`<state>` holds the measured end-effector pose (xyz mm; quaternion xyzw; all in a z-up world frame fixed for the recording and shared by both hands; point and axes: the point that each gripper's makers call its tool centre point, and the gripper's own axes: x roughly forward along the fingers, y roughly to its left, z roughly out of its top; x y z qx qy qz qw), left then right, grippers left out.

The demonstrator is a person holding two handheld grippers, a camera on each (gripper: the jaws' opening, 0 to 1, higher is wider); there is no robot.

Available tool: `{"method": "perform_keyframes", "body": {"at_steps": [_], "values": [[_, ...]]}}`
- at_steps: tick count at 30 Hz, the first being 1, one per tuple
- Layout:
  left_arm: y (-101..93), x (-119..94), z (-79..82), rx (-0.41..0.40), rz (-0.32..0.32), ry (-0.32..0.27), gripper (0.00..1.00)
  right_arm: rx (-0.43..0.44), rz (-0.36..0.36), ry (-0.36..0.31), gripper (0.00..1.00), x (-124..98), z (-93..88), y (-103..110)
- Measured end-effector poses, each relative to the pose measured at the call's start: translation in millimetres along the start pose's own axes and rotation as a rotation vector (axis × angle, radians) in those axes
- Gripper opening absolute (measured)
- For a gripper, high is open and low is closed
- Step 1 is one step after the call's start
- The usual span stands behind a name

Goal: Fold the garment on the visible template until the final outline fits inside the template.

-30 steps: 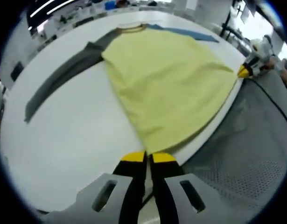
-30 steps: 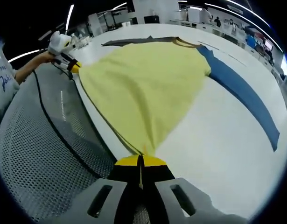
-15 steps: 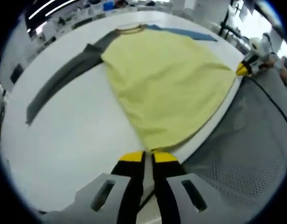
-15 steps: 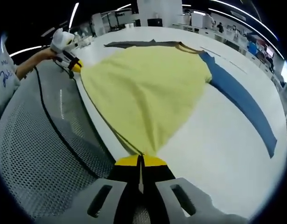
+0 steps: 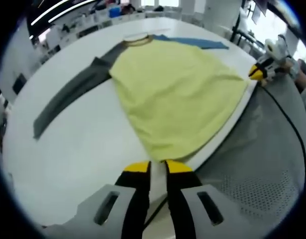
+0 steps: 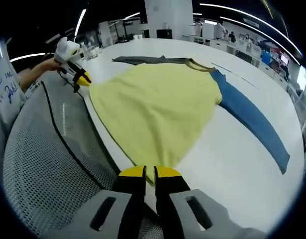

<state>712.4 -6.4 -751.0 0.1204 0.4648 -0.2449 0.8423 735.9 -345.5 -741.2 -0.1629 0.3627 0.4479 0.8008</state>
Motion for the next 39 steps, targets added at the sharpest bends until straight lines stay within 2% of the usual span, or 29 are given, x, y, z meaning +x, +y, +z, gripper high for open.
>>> {"method": "perform_keyframes", "body": {"at_steps": [6,11,14,18,21,30,37,39], "values": [[-3.7,-12,9.3,-0.001,-0.003,-0.034,0.16,-0.008,-0.020,-0.034,0.16,-7,16.2,1],[-4.6,-26,20.2,0.012,0.004,-0.076,0.24,-0.021,-0.059,-0.071,0.22,-15,30.5,-2],[-4.6,-35,26.9,0.018,0.012,-0.102,0.25,-0.017,-0.074,-0.087,0.31,-20,38.6,-4],[-9.0,-48,39.7,-0.004,-0.001,-0.164,0.31,-0.038,-0.100,-0.106,0.39,-30,50.0,-5],[-14.3,-55,46.5,-0.018,-0.024,-0.192,0.39,-0.047,-0.110,-0.115,0.45,-37,57.1,-5],[-22.1,-77,68.2,0.002,-0.058,-0.290,0.47,-0.087,-0.148,-0.137,0.62,-56,74.3,-4],[-27.6,-87,71.4,0.027,-0.057,-0.299,0.56,-0.112,-0.145,-0.157,0.72,-67,83.7,4],[-30.8,-92,73.5,0.032,-0.071,-0.318,0.57,-0.122,-0.152,-0.161,0.75,-72,87.0,6]]}}
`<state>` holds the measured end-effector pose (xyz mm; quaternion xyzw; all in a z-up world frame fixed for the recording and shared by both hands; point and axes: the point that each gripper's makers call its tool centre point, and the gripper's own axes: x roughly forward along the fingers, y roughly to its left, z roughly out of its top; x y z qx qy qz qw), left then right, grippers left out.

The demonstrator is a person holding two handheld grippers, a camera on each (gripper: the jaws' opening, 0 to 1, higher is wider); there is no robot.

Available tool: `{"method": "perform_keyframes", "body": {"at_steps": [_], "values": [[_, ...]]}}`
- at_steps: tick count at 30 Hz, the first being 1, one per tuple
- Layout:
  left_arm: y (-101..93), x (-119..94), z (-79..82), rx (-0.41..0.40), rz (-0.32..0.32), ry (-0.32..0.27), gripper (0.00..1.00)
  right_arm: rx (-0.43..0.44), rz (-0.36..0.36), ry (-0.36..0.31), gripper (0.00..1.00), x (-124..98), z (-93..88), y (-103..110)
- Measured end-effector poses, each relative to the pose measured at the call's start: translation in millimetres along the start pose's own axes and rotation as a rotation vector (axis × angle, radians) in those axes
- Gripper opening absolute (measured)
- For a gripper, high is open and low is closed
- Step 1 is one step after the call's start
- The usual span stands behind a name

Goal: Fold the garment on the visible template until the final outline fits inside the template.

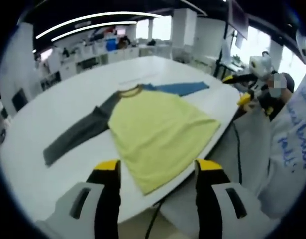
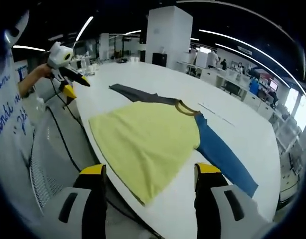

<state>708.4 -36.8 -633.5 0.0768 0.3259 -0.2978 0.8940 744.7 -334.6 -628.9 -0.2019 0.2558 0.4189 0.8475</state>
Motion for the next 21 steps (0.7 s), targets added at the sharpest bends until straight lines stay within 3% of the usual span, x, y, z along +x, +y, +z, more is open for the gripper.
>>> {"method": "perform_keyframes", "body": {"at_steps": [2,14,21], "values": [[-4.2,-4,3.1,-0.002,-0.011,-0.009,0.59,-0.007,-0.004,-0.001,0.77,-4,0.2,-6],[-17.4,-20,18.3,0.045,-0.023,-0.045,0.78,-0.028,-0.007,-0.001,0.89,-22,11.9,6],[-19.1,-22,16.1,0.058,-0.040,-0.025,0.83,-0.025,0.016,0.007,0.93,-22,10.6,14]]}}
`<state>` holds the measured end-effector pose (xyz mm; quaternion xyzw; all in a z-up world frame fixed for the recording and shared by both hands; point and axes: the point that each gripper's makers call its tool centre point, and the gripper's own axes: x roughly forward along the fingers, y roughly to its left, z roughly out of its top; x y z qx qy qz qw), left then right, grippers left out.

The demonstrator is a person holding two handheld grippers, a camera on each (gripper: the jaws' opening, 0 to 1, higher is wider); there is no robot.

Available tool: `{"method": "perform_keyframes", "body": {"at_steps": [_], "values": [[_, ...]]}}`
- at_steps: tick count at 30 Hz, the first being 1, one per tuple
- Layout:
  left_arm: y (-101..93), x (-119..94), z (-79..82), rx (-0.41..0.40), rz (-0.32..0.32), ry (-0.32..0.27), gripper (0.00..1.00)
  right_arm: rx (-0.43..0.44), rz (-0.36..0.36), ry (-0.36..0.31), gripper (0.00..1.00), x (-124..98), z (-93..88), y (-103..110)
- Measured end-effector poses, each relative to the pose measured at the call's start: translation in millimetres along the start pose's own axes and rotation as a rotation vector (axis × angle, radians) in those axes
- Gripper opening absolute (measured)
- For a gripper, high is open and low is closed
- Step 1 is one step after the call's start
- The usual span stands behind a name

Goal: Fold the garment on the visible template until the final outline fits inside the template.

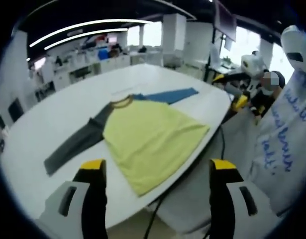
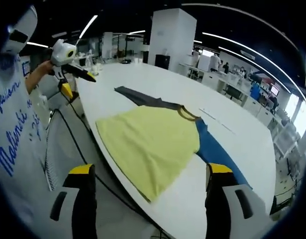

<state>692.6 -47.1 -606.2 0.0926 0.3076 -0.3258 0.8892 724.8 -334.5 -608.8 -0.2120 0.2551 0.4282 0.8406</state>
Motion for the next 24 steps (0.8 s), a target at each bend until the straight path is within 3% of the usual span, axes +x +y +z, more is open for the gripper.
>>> {"method": "perform_keyframes", "body": {"at_steps": [4,12,24], "values": [[-3.8,-2,-1.8,0.002,-0.015,0.005,0.87,-0.002,0.012,-0.001,0.98,-2,0.2,7],[-15.4,-6,1.1,0.010,-0.031,0.008,0.98,-0.002,0.001,0.008,1.00,-5,-1.6,9],[-24.2,-7,2.8,-0.003,-0.070,0.005,1.00,0.032,0.011,0.007,1.00,-7,-3.7,12]]}}
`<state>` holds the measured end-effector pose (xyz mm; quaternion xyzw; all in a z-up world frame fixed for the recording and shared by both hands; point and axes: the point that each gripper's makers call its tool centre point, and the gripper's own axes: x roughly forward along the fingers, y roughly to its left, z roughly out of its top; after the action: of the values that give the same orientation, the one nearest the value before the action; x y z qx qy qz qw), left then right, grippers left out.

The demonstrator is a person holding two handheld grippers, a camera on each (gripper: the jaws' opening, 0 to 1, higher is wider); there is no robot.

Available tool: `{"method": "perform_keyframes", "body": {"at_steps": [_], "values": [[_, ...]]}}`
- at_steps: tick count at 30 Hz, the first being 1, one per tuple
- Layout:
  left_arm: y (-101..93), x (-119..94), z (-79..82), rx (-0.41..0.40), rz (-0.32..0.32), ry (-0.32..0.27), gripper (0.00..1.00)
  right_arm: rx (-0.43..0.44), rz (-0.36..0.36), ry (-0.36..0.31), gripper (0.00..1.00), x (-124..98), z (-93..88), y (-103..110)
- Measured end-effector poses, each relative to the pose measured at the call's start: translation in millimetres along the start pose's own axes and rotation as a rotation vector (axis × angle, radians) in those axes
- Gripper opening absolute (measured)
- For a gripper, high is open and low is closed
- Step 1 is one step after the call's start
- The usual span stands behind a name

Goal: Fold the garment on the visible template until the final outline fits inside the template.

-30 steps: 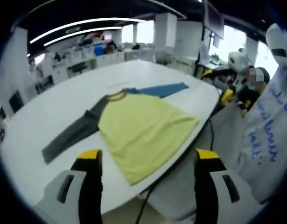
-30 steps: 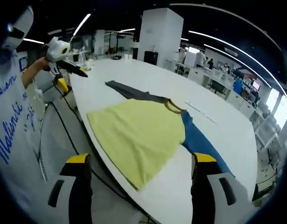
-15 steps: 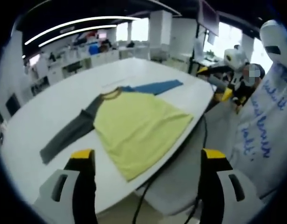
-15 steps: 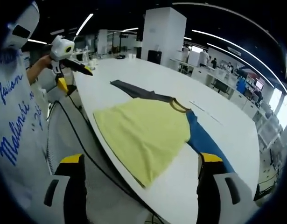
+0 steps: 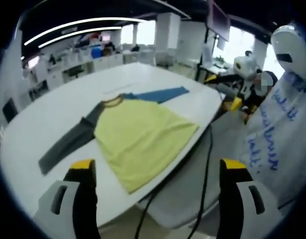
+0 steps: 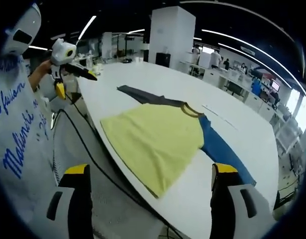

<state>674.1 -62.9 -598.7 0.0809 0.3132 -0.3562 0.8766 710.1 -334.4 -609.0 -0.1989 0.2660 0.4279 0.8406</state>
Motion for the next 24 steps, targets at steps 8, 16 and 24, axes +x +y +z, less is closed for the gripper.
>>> {"method": "perform_keyframes", "body": {"at_steps": [8,16,24], "values": [[1.3,1.1,-1.6,-0.003,0.006,0.009,1.00,-0.001,0.002,0.003,1.00,0.5,-1.0,-0.7],[2.5,1.1,-1.6,-0.013,0.010,0.012,0.99,-0.028,0.007,0.009,1.00,-0.5,-1.7,0.1],[1.9,1.2,0.2,-0.025,0.019,0.003,0.97,-0.026,0.011,0.002,1.00,-1.6,-2.4,-4.2]]}}
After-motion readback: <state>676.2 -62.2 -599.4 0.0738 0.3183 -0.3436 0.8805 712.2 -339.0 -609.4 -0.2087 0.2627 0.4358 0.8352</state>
